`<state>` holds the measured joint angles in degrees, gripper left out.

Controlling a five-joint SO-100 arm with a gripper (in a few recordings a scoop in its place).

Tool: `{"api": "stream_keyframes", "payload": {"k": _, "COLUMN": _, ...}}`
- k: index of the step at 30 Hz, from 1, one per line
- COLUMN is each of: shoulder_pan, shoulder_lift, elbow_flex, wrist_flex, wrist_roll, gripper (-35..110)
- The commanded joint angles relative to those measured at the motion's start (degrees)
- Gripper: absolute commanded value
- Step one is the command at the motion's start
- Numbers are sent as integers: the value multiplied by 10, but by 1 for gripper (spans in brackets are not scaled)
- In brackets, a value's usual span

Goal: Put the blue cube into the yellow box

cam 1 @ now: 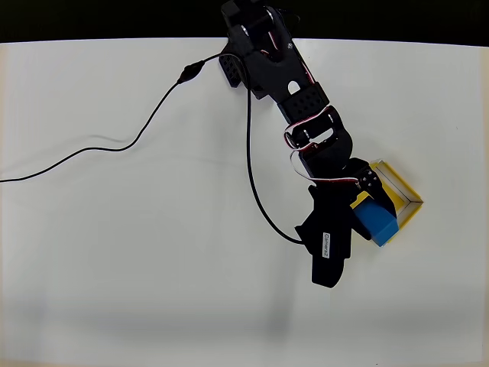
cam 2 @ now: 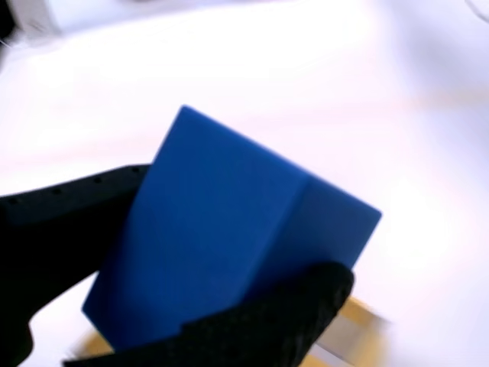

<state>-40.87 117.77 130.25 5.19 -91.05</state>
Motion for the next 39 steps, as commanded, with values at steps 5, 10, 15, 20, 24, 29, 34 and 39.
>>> {"api": "stream_keyframes", "payload": {"k": 5, "shoulder_pan": -62, "shoulder_lift": 57, "elbow_flex": 17, "wrist_flex": -34, "wrist_roll": 98, "gripper": 14}}
{"api": "stream_keyframes", "payload": {"k": 10, "shoulder_pan": -67, "shoulder_lift": 28, "elbow_flex": 24, "wrist_flex": -33, "wrist_roll": 138, "gripper": 14}}
{"api": "stream_keyframes", "payload": {"k": 15, "shoulder_pan": -59, "shoulder_lift": -22, "elbow_flex": 25, "wrist_flex": -57, "wrist_roll": 154, "gripper": 14}}
{"api": "stream_keyframes", "payload": {"k": 20, "shoulder_pan": -56, "shoulder_lift": -80, "elbow_flex": 18, "wrist_flex": -88, "wrist_roll": 162, "gripper": 14}}
{"api": "stream_keyframes", "payload": {"k": 24, "shoulder_pan": -60, "shoulder_lift": -116, "elbow_flex": 14, "wrist_flex": -103, "wrist_roll": 173, "gripper": 14}}
{"api": "stream_keyframes", "payload": {"k": 29, "shoulder_pan": -65, "shoulder_lift": -160, "elbow_flex": 11, "wrist_flex": -129, "wrist_roll": 177, "gripper": 14}}
{"api": "stream_keyframes", "payload": {"k": 34, "shoulder_pan": -65, "shoulder_lift": -196, "elbow_flex": -6, "wrist_flex": -143, "wrist_roll": 181, "gripper": 14}}
{"api": "stream_keyframes", "payload": {"k": 39, "shoulder_pan": -63, "shoulder_lift": -216, "elbow_flex": -12, "wrist_flex": -158, "wrist_roll": 184, "gripper": 22}}
